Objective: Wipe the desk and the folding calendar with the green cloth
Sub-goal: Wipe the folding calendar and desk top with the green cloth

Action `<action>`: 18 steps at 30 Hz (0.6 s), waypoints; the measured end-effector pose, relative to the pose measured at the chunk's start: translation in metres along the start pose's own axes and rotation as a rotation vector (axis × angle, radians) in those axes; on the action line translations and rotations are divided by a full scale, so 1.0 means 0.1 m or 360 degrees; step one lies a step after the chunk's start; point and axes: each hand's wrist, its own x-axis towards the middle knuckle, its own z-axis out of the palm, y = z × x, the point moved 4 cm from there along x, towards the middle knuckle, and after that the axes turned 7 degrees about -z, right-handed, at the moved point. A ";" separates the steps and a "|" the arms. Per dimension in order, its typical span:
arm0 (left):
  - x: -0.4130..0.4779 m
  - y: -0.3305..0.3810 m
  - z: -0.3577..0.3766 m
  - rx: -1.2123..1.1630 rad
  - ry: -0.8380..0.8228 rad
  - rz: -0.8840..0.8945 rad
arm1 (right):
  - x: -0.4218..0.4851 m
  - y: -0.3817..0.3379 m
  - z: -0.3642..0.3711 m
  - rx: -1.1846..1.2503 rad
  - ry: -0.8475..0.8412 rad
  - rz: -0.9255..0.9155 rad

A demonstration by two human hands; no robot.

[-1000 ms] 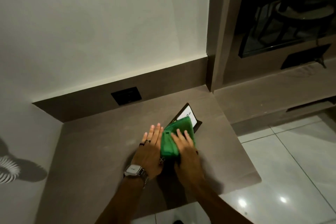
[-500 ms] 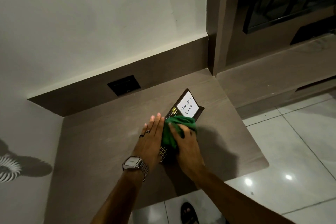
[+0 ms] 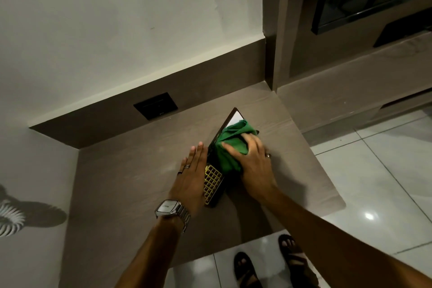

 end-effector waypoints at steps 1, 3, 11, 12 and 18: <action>0.00 0.01 0.00 -0.0004 -0.0001 0.0002 | -0.05 0.01 0.02 0.0023 0.0011 0.0070; 0.00 0.02 -0.01 -0.0016 -0.0007 0.0005 | -0.19 -0.02 0.12 0.0042 -0.0005 0.0105; -0.01 0.02 -0.02 0.0008 -0.0014 0.0003 | 0.00 0.09 -0.05 0.0323 0.0026 0.0066; 0.00 0.02 -0.02 0.0004 -0.0026 0.0002 | -0.01 0.07 -0.06 0.0363 0.0069 0.0079; 0.03 0.01 -0.02 -0.0025 -0.0073 -0.0013 | -0.21 -0.21 0.05 0.0212 -0.0015 -0.0245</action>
